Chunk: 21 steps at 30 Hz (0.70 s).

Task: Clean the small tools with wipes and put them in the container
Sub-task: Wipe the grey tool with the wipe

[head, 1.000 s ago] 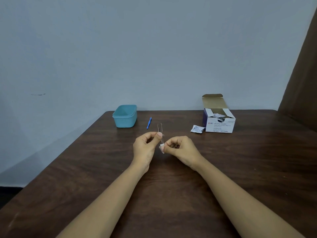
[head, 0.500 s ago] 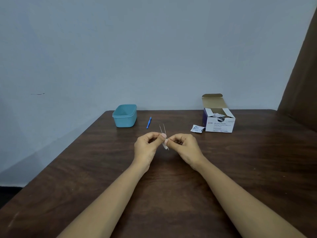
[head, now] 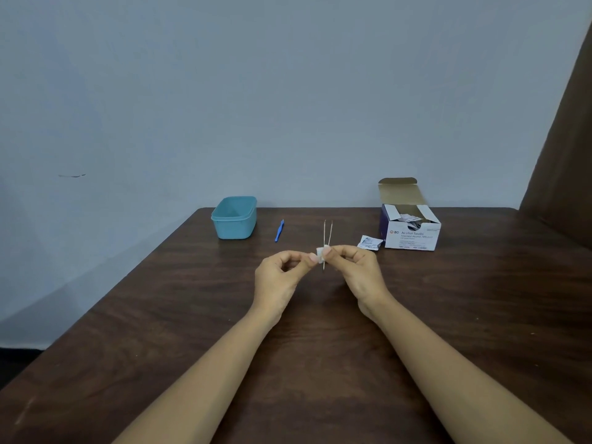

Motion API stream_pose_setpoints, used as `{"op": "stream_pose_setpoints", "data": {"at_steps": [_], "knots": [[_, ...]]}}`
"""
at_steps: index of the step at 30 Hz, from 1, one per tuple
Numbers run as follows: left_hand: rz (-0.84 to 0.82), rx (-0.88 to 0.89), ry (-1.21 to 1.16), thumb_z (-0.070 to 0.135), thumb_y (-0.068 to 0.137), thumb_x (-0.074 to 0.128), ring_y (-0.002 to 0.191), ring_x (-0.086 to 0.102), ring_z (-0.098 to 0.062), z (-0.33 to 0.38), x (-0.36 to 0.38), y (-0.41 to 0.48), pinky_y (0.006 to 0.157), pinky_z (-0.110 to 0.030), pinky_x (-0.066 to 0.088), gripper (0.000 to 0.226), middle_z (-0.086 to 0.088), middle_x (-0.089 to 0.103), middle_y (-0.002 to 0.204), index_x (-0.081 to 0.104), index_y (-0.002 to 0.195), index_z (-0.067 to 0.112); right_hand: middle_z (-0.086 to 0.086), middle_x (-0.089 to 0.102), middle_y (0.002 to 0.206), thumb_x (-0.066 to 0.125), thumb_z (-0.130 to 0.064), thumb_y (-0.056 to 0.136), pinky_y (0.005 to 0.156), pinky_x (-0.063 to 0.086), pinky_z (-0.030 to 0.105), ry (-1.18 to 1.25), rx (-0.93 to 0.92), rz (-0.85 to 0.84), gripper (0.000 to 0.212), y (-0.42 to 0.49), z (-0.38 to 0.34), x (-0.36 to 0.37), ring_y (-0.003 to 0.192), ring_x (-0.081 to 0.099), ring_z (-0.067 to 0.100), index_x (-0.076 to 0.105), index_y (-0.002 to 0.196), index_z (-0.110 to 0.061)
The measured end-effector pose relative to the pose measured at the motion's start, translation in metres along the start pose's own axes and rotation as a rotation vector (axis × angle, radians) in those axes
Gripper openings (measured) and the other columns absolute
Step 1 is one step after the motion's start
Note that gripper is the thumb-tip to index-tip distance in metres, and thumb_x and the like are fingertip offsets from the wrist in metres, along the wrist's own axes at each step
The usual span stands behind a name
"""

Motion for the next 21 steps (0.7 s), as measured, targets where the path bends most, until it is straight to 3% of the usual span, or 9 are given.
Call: {"op": "stream_pose_setpoints", "data": {"at_steps": [3,6,11,21], "knots": [[-0.083,0.048,0.129,0.039,0.076,0.077,0.076,0.066,0.002,0.0008,0.0065,-0.0023,0.067,-0.009,0.049,0.017,0.009,0.074,0.078,0.077,0.084,0.024,-0.013,0.066,0.062,0.066,-0.011,0.088,0.058,0.042,0.005,0.087,0.014,0.066,0.010,0.0013,0.0003,-0.0017,0.057,0.057,-0.008,0.070,0.083,-0.004],[-0.144,0.098,0.200,0.038,0.079,0.075,0.072,0.065,0.002,0.0027,0.0104,-0.0040,0.065,-0.008,0.046,0.018,0.008,0.073,0.077,0.077,0.087,0.022,-0.005,0.069,0.074,0.068,-0.014,0.087,0.065,0.045,0.006,0.107,0.028,0.067,0.007,-0.0001,-0.0004,0.0003,0.068,0.061,-0.005,0.071,0.082,-0.010],[-0.162,0.093,0.161,0.037,0.084,0.071,0.081,0.069,-0.007,-0.0001,0.0091,-0.0018,0.078,-0.021,0.052,0.018,0.005,0.075,0.081,0.077,0.089,0.020,0.004,0.070,0.083,0.069,-0.017,0.085,0.076,0.049,0.016,0.092,0.049,0.022,0.008,-0.0011,-0.0001,0.0032,0.081,0.064,0.008,0.072,0.083,-0.010],[-0.137,0.110,0.212,0.030,0.085,0.071,0.075,0.067,-0.003,0.0040,0.0087,-0.0022,0.069,-0.011,0.048,0.012,0.007,0.073,0.075,0.078,0.084,0.020,-0.001,0.070,0.078,0.068,-0.015,0.087,0.068,0.048,0.009,0.072,0.036,0.048,0.009,-0.0017,-0.0030,0.0041,0.074,0.063,0.000,0.072,0.083,-0.008]]}}
Point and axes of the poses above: each hand's wrist, its own y-axis towards the middle knuckle, its own x-axis out of the palm, z = x × y, the point moved 3 cm from there along y, towards the middle knuckle
